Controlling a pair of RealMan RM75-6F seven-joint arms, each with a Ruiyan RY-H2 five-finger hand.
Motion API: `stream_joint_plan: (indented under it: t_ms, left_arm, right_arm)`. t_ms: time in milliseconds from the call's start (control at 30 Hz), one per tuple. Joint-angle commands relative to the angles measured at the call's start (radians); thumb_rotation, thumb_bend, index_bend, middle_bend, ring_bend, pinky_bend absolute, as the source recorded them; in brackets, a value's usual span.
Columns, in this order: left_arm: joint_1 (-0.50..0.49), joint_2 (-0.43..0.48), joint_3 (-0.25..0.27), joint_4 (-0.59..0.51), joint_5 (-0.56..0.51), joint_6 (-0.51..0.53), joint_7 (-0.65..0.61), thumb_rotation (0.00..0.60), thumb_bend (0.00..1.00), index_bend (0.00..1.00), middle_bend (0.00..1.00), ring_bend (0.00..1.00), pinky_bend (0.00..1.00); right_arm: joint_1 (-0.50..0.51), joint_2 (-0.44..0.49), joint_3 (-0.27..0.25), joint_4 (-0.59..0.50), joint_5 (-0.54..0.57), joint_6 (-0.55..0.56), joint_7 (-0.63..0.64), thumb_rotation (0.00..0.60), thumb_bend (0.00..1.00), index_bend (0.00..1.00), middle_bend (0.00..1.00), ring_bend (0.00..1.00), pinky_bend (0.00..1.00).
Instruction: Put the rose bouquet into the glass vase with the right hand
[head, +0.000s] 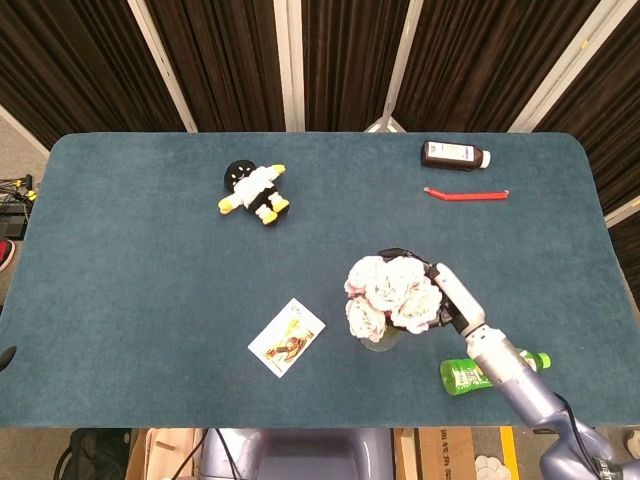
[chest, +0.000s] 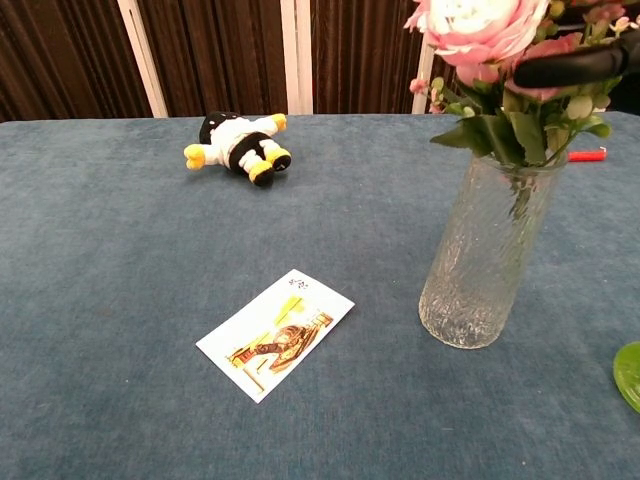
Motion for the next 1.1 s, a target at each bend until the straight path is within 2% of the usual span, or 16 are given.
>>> stream_joint_plan:
  t_ms: [33,100,233,300,433,533,633,700,767,867,933,1000,1100]
  left_arm:
    - [0.000,0.001,0.000,0.000,0.000,0.000,-0.002,0.600,0.20,0.14,0.00,0.00,0.00]
    - [0.000,0.001,-0.001,0.000,0.000,0.000,-0.003,0.600,0.20,0.15,0.00,0.00,0.00]
    - [-0.001,0.002,0.000,0.000,0.000,-0.003,-0.006,0.600,0.20,0.15,0.00,0.00,0.00]
    - [-0.001,0.003,0.001,-0.002,0.003,-0.003,-0.014,0.600,0.20,0.15,0.00,0.00,0.00]
    - [0.002,0.004,0.001,-0.004,0.005,0.002,-0.019,0.600,0.20,0.15,0.00,0.00,0.00]
    - [0.004,0.006,0.004,-0.008,0.010,0.004,-0.020,0.600,0.20,0.15,0.00,0.00,0.00]
    - [0.008,0.008,0.007,-0.011,0.015,0.010,-0.021,0.600,0.20,0.15,0.00,0.00,0.00]
    - [0.008,0.007,0.009,-0.013,0.019,0.011,-0.022,0.600,0.20,0.15,0.00,0.00,0.00]
    - [0.007,0.007,0.011,-0.013,0.022,0.006,-0.021,0.600,0.20,0.15,0.00,0.00,0.00]
    - [0.004,0.005,0.014,-0.016,0.023,-0.003,-0.030,0.600,0.20,0.15,0.00,0.00,0.00]
    - [0.003,0.007,0.016,-0.016,0.022,-0.009,-0.036,0.600,0.20,0.15,0.00,0.00,0.00]
    - [0.003,0.012,0.019,-0.016,0.018,-0.016,-0.038,0.600,0.20,0.15,0.00,0.00,0.00]
    - [0.003,0.026,0.014,-0.018,0.003,-0.024,-0.057,0.600,0.20,0.15,0.00,0.00,0.00]
  right_arm:
    - [0.002,0.040,-0.020,-0.019,-0.016,-0.022,0.027,0.600,0.13,0.20,0.11,0.04,0.00]
    - [-0.002,0.077,-0.028,-0.032,-0.026,-0.029,0.051,0.600,0.13,0.16,0.10,0.04,0.00]
    - [-0.021,0.156,-0.047,-0.037,-0.050,-0.023,0.060,0.600,0.13,0.16,0.10,0.04,0.00]
    - [-0.045,0.227,-0.073,-0.041,-0.094,-0.014,0.085,0.600,0.13,0.16,0.10,0.04,0.00]
    - [-0.141,0.339,-0.133,-0.017,-0.223,0.127,0.220,0.600,0.13,0.19,0.10,0.05,0.00]
    - [-0.236,0.385,-0.169,0.056,-0.260,0.282,0.217,0.600,0.13,0.32,0.18,0.12,0.00]
    - [-0.348,0.365,-0.170,0.075,-0.138,0.426,-0.040,0.600,0.13,0.36,0.21,0.13,0.00]
    - [-0.424,0.290,-0.158,0.057,-0.042,0.566,-0.350,0.600,0.12,0.36,0.21,0.13,0.00]
    - [-0.471,0.200,-0.165,0.051,-0.043,0.680,-0.561,0.600,0.12,0.34,0.21,0.13,0.00]
    - [-0.514,0.074,-0.208,0.091,-0.150,0.782,-0.706,0.600,0.12,0.31,0.21,0.13,0.00]
    - [-0.527,0.020,-0.237,0.147,-0.209,0.801,-0.767,0.600,0.12,0.28,0.19,0.13,0.00]
    - [-0.533,-0.005,-0.250,0.191,-0.229,0.804,-0.832,0.600,0.12,0.23,0.16,0.11,0.00]
    - [-0.546,-0.044,-0.255,0.231,-0.220,0.794,-1.033,0.600,0.12,0.18,0.13,0.08,0.00]
